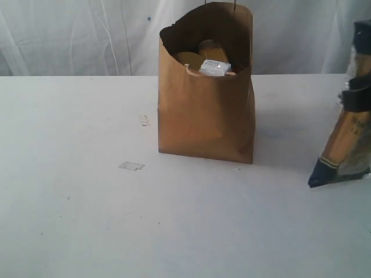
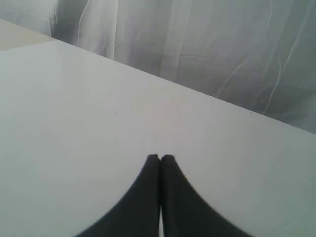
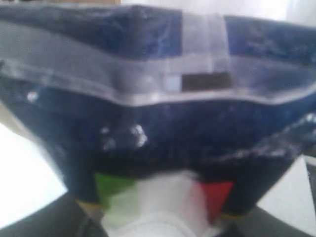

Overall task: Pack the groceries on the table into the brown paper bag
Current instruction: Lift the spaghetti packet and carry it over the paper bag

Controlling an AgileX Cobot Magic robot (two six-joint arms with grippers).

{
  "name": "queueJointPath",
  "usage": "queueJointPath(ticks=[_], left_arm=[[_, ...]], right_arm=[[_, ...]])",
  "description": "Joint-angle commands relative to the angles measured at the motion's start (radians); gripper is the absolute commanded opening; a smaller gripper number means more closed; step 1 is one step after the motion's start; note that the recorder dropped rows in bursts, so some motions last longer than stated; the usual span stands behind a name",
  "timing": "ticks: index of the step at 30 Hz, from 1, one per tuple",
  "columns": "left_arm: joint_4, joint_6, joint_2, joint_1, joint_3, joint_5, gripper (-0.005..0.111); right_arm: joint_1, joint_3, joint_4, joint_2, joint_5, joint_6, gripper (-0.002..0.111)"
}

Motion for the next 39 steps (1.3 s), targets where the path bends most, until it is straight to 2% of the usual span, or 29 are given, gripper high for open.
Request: queueJointPath(ticks=[1,6,11,20,23,26,30,35,39], left_arm=[[0.008,0.0,-0.004,0.003,0.004,0.0,0.0],[0.008,0.0,-0.004,0.003,0.004,0.0,0.0],[0.008,0.0,-0.004,0.003,0.004,0.0,0.0],[0.008,0.0,-0.004,0.003,0.004,0.0,0.0],[0.008,0.0,-0.004,0.003,0.004,0.0,0.0],[0.008,0.0,-0.004,0.003,0.004,0.0,0.0],[0.008,0.0,-0.004,0.003,0.004,0.0,0.0],[0.008,0.0,-0.004,0.003,0.004,0.0,0.0],[0.008,0.0,-0.004,0.003,0.004,0.0,0.0]], right_arm=[[-0.001,-0.01,0.002,-0.174,-0.038,-0.009,0.0],[-0.001,-0.087,0.023,-0.27,-0.083,-0.009,0.0],[0.001,-0.192,0.272,-0.215,-0.191,-0.089,0.0],[0.001,-0.248,1.108,-0.068,-0.295,-0.68,0.0],[0.001,-0.248,1.457,-0.05,-0.289,-1.009,0.0],[0.001,-0.248,1.86,-0.029,-0.194,-1.316,0.0],[0.001,-0.287,1.862,0.037,-0.05,-1.443,0.0],[0.001,-0.31,1.862,0.121,-0.061,-1.505,0.0],[0.001,-0.36,1.862,0.207,0.088,-1.553,0.0]])
